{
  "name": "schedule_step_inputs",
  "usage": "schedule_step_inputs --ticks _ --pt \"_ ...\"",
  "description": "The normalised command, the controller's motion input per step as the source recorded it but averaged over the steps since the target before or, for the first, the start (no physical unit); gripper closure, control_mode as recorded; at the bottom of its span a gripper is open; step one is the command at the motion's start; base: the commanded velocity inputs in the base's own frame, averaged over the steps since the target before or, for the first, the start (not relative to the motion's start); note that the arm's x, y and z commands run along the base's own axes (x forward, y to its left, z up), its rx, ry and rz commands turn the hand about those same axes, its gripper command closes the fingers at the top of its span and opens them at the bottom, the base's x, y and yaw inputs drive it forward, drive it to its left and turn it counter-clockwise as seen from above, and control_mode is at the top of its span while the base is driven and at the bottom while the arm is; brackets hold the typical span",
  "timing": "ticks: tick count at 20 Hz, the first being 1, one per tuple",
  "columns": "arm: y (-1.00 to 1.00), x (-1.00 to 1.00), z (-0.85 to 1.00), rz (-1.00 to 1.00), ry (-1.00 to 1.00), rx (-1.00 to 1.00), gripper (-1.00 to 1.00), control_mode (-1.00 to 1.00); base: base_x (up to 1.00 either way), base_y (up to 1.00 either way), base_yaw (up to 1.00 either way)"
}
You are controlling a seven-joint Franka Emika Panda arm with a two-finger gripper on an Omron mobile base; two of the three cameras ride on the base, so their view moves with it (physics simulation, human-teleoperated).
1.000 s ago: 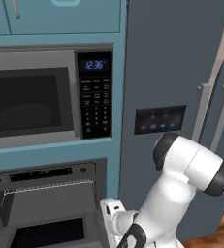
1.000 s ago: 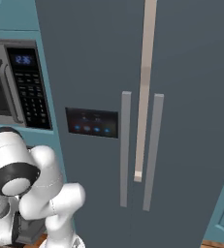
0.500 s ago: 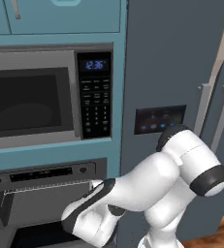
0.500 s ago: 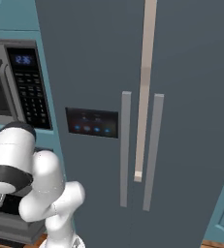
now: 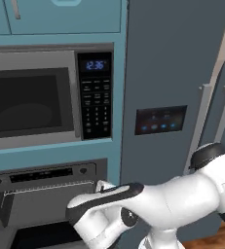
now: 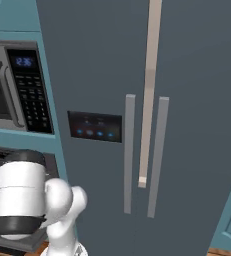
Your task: Take the fish from the oven and place it on the plate on the counter.
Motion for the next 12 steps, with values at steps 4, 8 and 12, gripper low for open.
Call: schedule_step_inputs --ticks 4,8,12 --pt "0.44 -0.8 -0.05 -0.59 -0.3 0.35 1.0 -1.0 0.0 0.0 0.0" --pt "0.71 -0.35 -0.09 -0.59 -0.24 0.44 1.0 -1.0 0.0 0.0 0.0" --pt "0.89 -0.36 -0.13 -0.43 -0.21 0.52 1.0 -1.0 0.0 0.0 0.0"
